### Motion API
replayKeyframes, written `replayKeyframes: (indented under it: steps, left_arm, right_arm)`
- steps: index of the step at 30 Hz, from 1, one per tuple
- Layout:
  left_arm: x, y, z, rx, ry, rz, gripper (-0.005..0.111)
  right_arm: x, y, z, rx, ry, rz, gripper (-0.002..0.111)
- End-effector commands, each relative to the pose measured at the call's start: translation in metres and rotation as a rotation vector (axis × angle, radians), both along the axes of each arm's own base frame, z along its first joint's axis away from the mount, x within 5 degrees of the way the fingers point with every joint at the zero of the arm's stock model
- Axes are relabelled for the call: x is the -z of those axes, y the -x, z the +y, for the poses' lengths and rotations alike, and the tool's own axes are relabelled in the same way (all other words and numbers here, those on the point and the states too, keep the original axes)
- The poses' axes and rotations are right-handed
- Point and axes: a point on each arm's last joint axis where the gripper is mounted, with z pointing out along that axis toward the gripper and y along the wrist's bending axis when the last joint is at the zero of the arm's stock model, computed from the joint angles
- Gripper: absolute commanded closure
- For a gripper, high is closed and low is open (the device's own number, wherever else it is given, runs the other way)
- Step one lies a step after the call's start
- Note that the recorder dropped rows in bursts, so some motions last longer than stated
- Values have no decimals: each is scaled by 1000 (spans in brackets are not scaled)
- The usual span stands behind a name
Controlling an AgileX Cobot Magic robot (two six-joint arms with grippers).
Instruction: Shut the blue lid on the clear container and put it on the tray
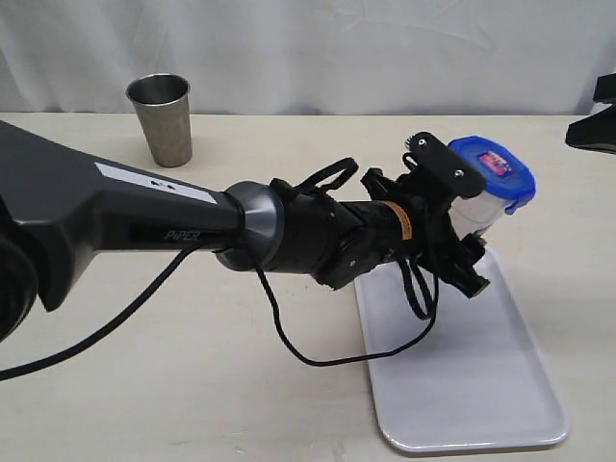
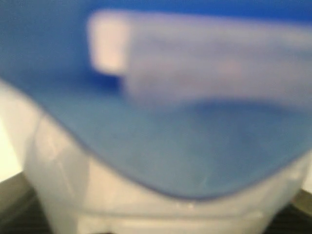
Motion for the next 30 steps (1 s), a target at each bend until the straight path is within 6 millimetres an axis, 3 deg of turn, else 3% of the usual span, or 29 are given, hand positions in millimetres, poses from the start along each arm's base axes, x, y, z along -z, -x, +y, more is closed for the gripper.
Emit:
replayKeyframes:
  steps: [1, 2, 4, 10, 13, 17, 22, 30]
  left_arm:
    - [-22, 15, -19, 267, 307, -9, 107]
    - [-24, 17, -20, 341, 352, -9, 107]
    - [-22, 12, -17, 322, 415, 19, 107]
    - [-7, -1, -1, 244, 312, 47, 107]
    - [3, -6, 10, 387, 364, 0, 107]
    - [19, -15, 22, 404, 467, 54, 107]
    - [39, -12, 25, 451, 390, 70, 107]
    - [47, -11, 26, 477, 302, 70, 107]
  right_arm:
    - [0, 3, 2, -18, -10, 12, 104]
    - [0, 3, 3, -26, -12, 16, 104]
    - [0, 4, 4, -32, -14, 19, 104]
    - [1, 4, 3, -38, 0, 25, 104]
    - [1, 4, 3, -34, 0, 22, 104]
    - [0, 4, 3, -34, -10, 19, 104]
    - [-4, 4, 8, -74, -57, 0, 104]
    - [-6, 7, 13, -130, -92, -6, 104]
